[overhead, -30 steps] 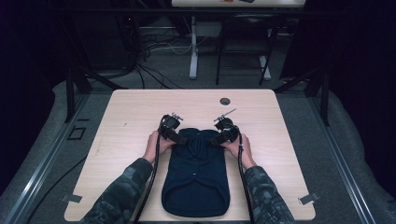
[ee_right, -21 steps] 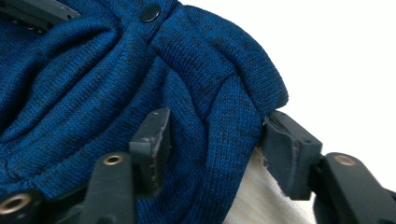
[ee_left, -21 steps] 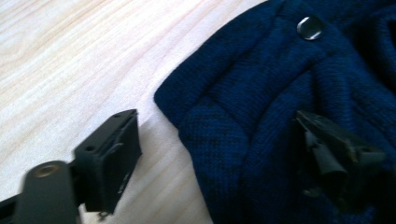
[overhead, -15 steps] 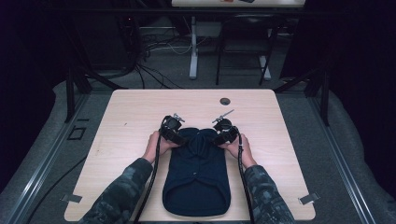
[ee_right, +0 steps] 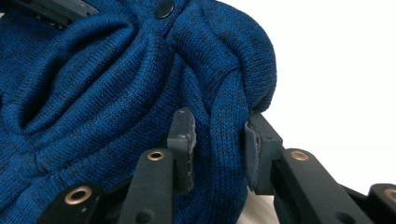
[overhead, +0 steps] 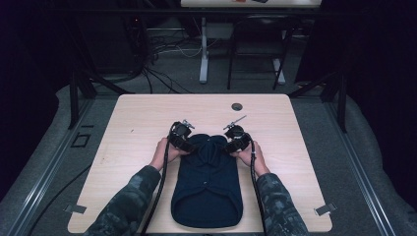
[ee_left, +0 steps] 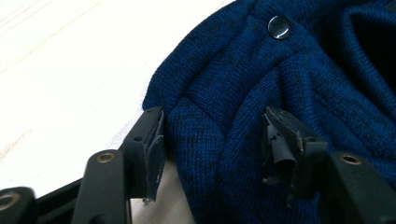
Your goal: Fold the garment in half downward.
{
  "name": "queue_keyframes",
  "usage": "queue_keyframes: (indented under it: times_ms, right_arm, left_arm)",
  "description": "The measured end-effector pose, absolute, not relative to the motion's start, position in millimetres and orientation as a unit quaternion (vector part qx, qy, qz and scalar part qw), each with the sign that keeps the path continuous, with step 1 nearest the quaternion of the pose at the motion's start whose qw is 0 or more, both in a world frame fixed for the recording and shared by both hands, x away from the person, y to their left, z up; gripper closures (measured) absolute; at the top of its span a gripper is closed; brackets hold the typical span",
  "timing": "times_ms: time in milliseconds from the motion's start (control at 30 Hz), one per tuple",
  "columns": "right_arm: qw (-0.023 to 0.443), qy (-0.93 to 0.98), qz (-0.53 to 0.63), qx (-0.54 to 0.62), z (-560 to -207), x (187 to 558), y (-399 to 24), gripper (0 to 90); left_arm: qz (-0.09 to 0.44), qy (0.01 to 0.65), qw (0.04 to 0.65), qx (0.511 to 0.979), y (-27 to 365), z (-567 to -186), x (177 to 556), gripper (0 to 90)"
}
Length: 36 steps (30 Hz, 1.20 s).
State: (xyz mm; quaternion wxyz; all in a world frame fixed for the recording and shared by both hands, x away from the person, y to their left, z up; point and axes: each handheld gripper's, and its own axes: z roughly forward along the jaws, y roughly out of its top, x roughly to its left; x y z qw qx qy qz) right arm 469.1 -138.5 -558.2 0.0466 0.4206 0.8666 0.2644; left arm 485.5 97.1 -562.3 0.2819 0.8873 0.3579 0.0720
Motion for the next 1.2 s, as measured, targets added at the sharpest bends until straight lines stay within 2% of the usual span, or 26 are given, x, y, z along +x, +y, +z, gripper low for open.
queue_keyframes:
  times_ms: [233, 333, 533, 633, 800, 1200]
  right_arm:
    - [0.054, 0.878, 0.253, 0.402, -557.1, 469.1, -135.5, 70.8]
    - [0.057, 0.877, 0.253, 0.404, -557.1, 469.2, -134.8, 71.4]
    - [0.096, 0.880, 0.256, 0.388, -551.4, 460.4, -135.4, 72.7]
    - [0.106, 0.877, 0.270, 0.383, -546.7, 456.1, -138.5, 72.6]
    - [0.154, 0.874, 0.286, 0.361, -539.0, 443.7, -143.3, 72.7]
    - [0.164, 0.874, 0.291, 0.352, -528.8, 432.3, -148.4, 72.3]
  left_arm:
    - [0.051, 0.351, 0.293, 0.888, 95.9, -561.3, 485.4, 62.7]
    - [0.052, 0.344, 0.282, 0.894, 94.8, -559.8, 484.3, 66.9]
    - [0.080, 0.327, 0.279, 0.899, 90.8, -554.7, 477.7, 69.0]
    - [0.082, 0.324, 0.290, 0.897, 91.4, -552.0, 476.6, 69.0]
    - [0.092, 0.314, 0.318, 0.890, 93.9, -540.8, 470.2, 68.4]
    - [0.110, 0.291, 0.327, 0.892, 92.4, -528.2, 460.2, 68.5]
